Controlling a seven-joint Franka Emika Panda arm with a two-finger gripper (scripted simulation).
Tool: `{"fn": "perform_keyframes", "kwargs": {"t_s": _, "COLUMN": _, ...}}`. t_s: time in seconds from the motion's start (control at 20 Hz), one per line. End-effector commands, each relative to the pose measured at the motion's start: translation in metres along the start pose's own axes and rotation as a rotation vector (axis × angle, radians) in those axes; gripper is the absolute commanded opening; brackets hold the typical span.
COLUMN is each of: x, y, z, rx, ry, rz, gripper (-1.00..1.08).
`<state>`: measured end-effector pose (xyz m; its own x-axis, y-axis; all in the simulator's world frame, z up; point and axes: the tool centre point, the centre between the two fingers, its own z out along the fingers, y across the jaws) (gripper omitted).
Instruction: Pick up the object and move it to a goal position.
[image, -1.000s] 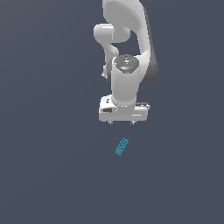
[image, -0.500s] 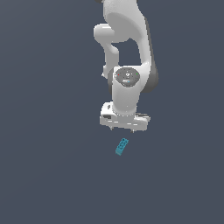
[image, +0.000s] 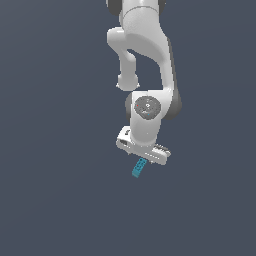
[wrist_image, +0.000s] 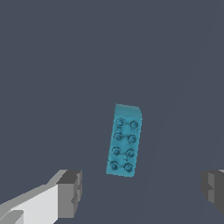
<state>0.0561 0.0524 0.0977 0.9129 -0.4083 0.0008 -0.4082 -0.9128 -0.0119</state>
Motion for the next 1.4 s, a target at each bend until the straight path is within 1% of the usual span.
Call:
{"fn": "perform_keyframes", "kwargs": {"t_s": 0.0, "x": 0.003, "y": -0.002, "z": 0.008, "rx": -0.004, "ry": 0.000, "rz": 0.049, "gripper": 1.00}}
{"fn": "perform_keyframes", "kwargs": {"t_s": 0.4, "x": 0.009, "y": -0.006, "z": 0.024, "rx": -0.011, "ry": 0.000, "rz": 0.135, "gripper": 1.00}}
{"fn": "perform_keyframes", "kwargs": {"t_s": 0.8, "x": 0.009, "y": -0.007, "z": 0.029, "rx": -0.012, "ry": 0.000, "rz": 0.142, "gripper": 1.00}}
{"fn": "perform_keyframes", "kwargs": {"t_s": 1.35, "x": 0.008, "y": -0.005, "z": 0.074, "rx": -0.012, "ry": 0.000, "rz": 0.146, "gripper": 1.00}}
